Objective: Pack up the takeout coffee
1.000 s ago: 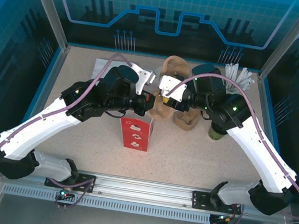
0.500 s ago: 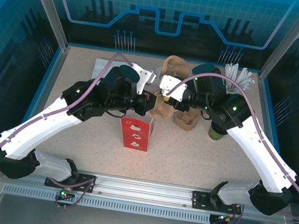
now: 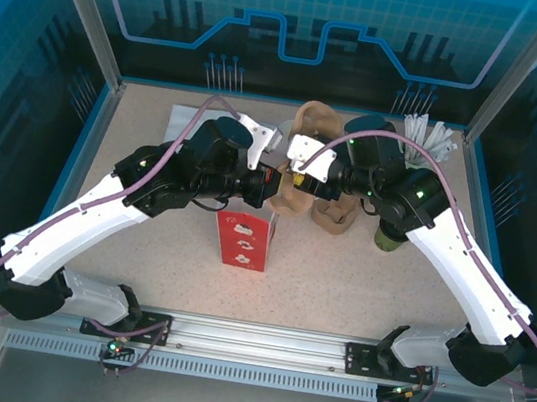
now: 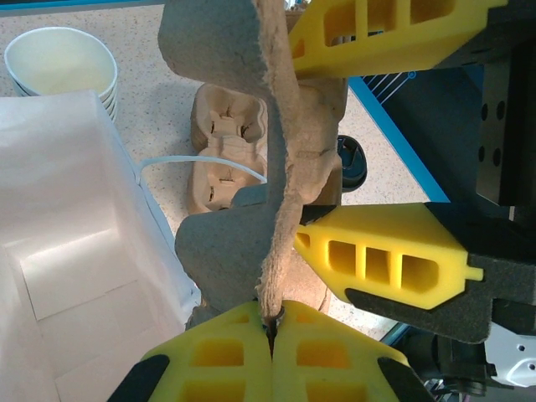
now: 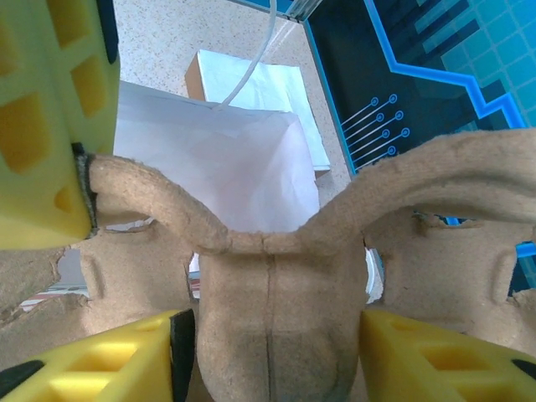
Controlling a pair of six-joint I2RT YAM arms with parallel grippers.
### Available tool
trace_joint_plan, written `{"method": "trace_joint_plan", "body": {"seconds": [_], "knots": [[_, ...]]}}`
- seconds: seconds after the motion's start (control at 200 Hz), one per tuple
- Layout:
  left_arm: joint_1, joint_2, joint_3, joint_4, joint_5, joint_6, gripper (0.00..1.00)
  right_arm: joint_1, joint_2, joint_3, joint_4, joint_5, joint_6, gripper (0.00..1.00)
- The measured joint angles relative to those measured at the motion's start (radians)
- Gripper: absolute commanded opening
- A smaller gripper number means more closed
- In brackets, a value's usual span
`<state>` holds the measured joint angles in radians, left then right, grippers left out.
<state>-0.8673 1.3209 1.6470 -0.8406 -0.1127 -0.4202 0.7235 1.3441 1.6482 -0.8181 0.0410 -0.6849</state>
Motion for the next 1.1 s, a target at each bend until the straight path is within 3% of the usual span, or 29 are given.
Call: {"method": "trace_joint_plan", "body": {"seconds": [0.28,0.555,0.675,0.91,1.101], "knots": [[0.0,0.0,0.0,0.0,0.005,0.0,0.0,0.0,0.007,-0.005,0.01,0.002,0.0,0.59],[0.0,0.0,0.001,0.0,0.004,0.0,0.01,0.0,0.018,-0.005,0.022,0.003,0.005,0.45],[0.0,0.0,0.002,0.0,0.003,0.0,0.1,0.0,0.018,-0.005,0.022,0.002,0.005,0.44],[-0.001,-0.015,0.002,0.0,-0.011,0.006,0.4,-0.016,0.018,-0.005,0.015,0.003,0.004,0.43],[0.012,-0.105,0.002,-0.013,-0.031,0.001,0.51,-0.047,0.016,-0.005,0.006,0.005,0.006,0.43]]}}
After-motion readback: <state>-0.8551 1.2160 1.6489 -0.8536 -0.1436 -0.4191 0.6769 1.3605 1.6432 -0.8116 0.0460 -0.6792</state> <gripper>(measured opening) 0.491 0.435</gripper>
